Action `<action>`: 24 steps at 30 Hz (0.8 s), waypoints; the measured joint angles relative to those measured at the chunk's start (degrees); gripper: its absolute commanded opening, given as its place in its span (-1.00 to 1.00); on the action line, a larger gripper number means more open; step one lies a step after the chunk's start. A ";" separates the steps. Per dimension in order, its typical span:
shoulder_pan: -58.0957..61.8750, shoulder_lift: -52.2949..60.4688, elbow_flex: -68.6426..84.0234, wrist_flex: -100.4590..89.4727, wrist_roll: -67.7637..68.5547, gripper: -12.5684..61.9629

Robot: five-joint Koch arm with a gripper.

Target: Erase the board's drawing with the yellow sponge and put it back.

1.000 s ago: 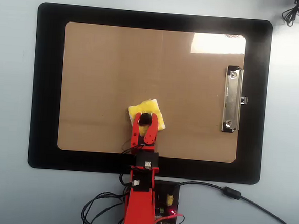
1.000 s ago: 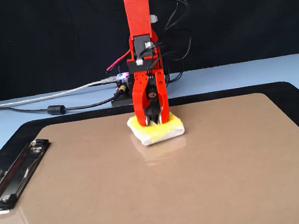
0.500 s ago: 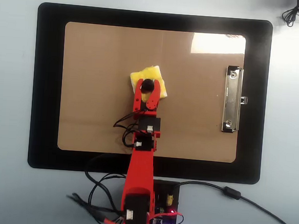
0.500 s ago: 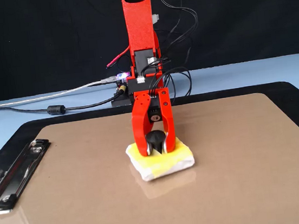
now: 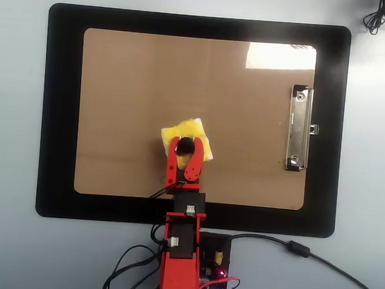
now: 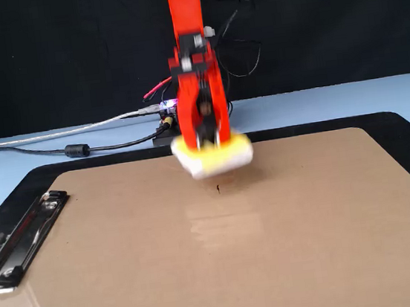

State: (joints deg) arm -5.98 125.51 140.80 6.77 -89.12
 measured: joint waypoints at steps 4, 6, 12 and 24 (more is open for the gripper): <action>-3.34 2.55 -15.38 19.95 0.35 -0.88; -5.45 4.22 -15.21 26.02 0.62 -0.88; -6.06 5.45 -5.01 28.04 0.53 -0.88; -5.45 5.45 18.02 -4.92 0.62 -0.88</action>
State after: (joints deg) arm -11.43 130.96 158.82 1.85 -88.51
